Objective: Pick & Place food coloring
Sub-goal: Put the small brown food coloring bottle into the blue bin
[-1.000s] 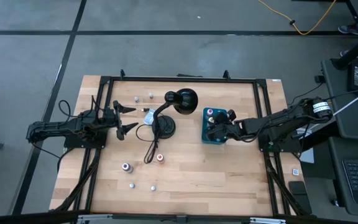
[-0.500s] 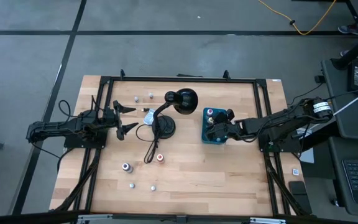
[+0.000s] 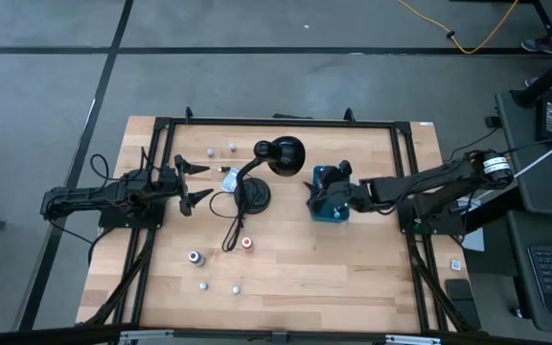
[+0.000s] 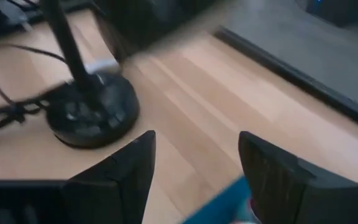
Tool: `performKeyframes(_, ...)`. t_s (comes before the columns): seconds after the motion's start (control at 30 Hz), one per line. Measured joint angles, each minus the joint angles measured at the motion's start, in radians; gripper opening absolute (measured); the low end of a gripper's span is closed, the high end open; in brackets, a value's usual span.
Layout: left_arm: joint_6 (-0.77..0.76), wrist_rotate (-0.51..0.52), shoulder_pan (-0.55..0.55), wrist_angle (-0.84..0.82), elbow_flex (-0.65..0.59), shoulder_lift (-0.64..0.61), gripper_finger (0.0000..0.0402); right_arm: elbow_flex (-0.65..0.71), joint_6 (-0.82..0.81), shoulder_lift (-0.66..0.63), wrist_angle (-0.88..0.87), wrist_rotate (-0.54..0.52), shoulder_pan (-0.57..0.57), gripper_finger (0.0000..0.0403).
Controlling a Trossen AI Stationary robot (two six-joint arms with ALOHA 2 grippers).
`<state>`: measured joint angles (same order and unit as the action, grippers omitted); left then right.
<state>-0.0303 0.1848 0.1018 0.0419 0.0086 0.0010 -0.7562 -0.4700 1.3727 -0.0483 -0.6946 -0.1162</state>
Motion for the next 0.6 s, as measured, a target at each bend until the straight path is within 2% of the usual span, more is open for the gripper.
performKeyframes(0.4,0.018,0.0,0.0,0.007,0.0,0.0,0.0345,-0.24,0.179,0.0,-0.021,0.162,-0.036,0.0231)
performKeyframes(0.53,0.006,0.0,0.0,0.007,0.0,0.0,0.0345,-0.327,0.198,0.0,-0.064,0.276,-0.053,0.0231)
performKeyframes(0.6,-0.048,0.0,0.0,0.007,0.0,0.0,0.0345,-0.371,0.196,0.0,-0.09,0.333,-0.06,0.0231)
